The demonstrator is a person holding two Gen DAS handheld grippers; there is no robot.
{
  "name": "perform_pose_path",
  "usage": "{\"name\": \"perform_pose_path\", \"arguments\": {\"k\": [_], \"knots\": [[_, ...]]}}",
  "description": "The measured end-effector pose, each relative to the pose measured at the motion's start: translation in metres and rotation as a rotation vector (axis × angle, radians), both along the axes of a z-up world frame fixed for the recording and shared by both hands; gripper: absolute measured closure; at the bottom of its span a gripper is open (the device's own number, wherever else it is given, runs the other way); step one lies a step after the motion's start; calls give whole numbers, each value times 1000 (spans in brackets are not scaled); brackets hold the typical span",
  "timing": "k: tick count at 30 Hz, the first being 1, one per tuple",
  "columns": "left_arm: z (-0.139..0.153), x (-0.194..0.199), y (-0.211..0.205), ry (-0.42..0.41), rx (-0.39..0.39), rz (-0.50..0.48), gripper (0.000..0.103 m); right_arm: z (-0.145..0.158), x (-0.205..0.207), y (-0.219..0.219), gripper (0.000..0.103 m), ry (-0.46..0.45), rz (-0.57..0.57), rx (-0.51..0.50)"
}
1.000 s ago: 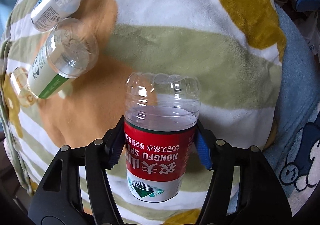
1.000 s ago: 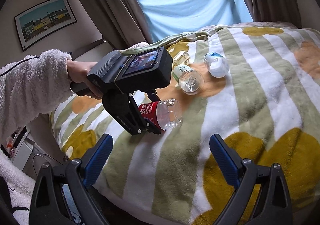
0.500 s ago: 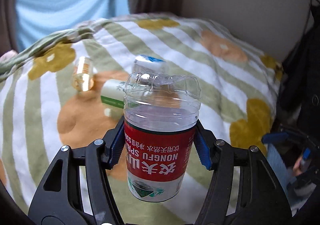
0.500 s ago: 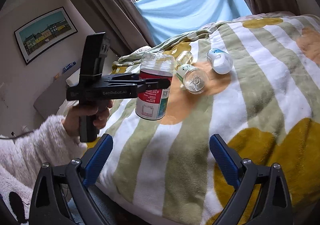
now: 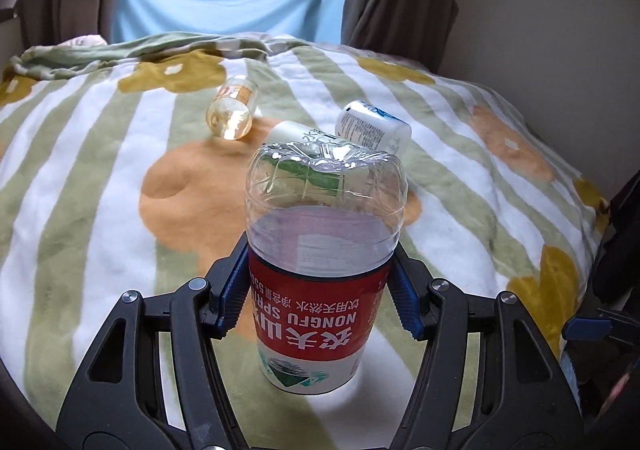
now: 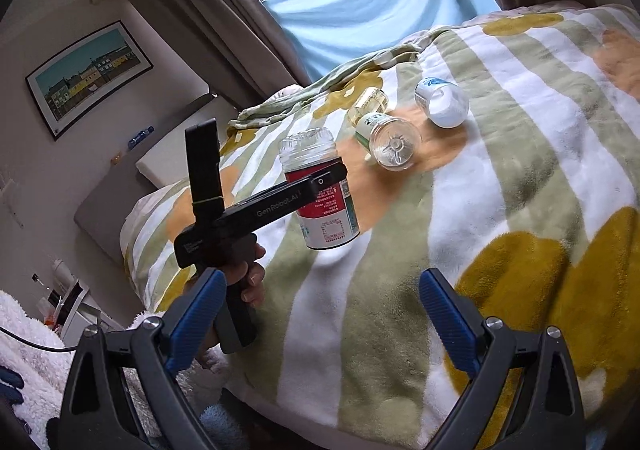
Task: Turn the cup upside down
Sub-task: 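Set the bottle upright on the bed and open the left gripper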
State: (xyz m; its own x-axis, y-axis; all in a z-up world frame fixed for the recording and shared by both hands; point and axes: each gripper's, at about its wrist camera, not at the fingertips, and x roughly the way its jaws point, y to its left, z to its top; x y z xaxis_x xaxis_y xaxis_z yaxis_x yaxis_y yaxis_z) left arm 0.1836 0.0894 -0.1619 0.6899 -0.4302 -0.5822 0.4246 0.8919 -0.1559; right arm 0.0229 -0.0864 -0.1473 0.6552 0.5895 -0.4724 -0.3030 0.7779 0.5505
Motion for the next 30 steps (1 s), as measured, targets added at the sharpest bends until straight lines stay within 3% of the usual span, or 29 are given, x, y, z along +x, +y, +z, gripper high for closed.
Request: {"name": "perform_pose_path", "arguments": {"k": [12,13,15,19,30], "knots": [[2,-22,5,29,28,2,41,5,3,7,6,-36,2,-9],[2,-23,6,33,17,-4,37,5,3,8,6,-40,3,-15],[2,-24,8,39,2,14,0,7,3,10,6,-49,7,-34],[4,-27,14,31,-36,27,0,10,3,11,6,-57,10,-37],[14,-39,16,22,-22,19,0,18,1,16,6,-77,9,-58]]}}
